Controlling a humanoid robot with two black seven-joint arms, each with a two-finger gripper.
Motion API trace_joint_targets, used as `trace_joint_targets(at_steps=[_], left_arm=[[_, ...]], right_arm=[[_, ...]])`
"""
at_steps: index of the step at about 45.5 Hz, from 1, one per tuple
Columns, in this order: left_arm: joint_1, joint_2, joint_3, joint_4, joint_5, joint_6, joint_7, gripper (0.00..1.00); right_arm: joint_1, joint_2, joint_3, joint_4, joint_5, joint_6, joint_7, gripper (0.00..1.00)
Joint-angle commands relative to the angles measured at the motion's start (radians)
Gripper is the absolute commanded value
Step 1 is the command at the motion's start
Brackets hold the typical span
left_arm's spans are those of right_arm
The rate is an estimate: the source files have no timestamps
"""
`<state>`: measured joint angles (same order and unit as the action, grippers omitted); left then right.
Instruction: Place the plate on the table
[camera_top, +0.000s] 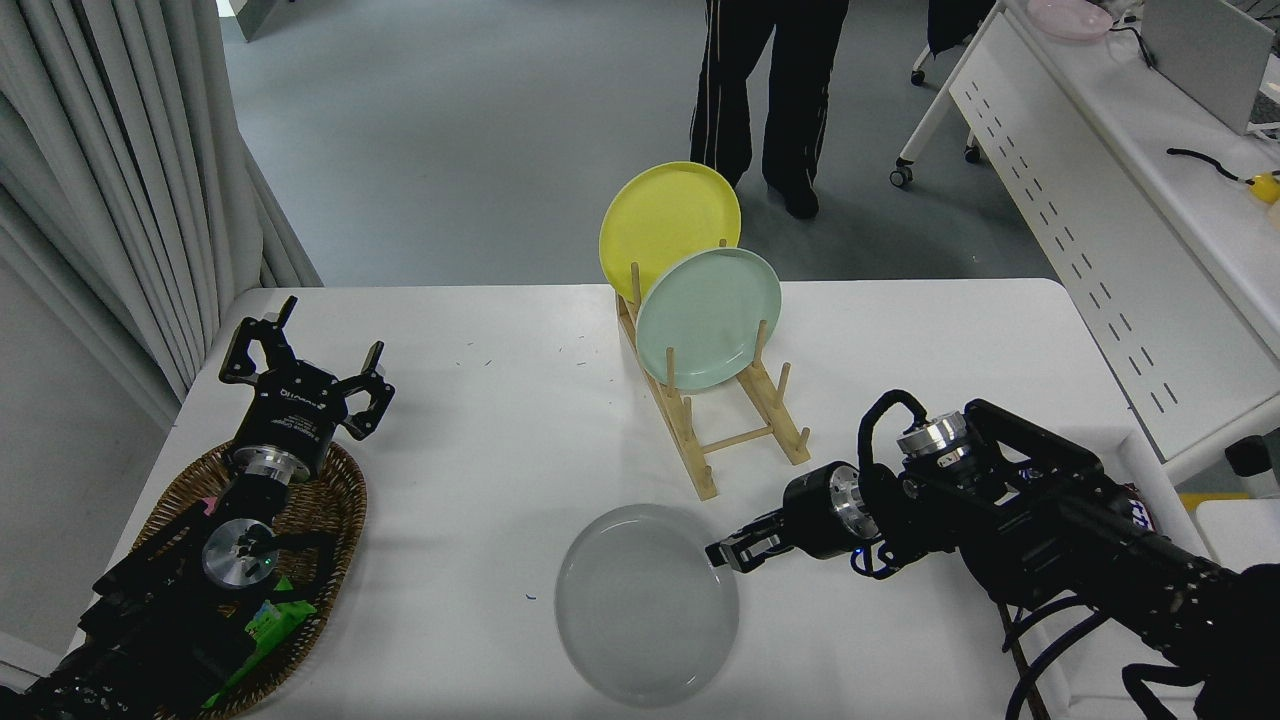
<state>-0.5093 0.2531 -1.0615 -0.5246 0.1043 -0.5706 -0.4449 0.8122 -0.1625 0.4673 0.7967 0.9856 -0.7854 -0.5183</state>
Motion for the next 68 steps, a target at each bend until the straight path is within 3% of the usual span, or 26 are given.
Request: trace_joint_targets(at_steps=[1,63,64,68], left_arm=[[0.000,0.000,0.000,0.000,0.000,0.000,0.000,1.00],[0.000,0.000,0.000,0.000,0.000,0.000,0.000,1.00],[0.000,0.000,0.000,0.000,0.000,0.000,0.000,1.00],[0.000,0.000,0.000,0.000,0.000,0.000,0.000,1.00]], right_arm=[[-0.010,0.006,-0.002,-0.010,-0.016,0.000,0.000,0.00],[-0.008,0.004,0.001,-0.017,-0.044,0.000,-0.005,0.00],[-0.008,0.004,0.002,-0.017,-0.044,0.000,-0.005,0.01],[-0.010,0.004,0.007,-0.017,-0.042,0.000,-0.009,0.50]])
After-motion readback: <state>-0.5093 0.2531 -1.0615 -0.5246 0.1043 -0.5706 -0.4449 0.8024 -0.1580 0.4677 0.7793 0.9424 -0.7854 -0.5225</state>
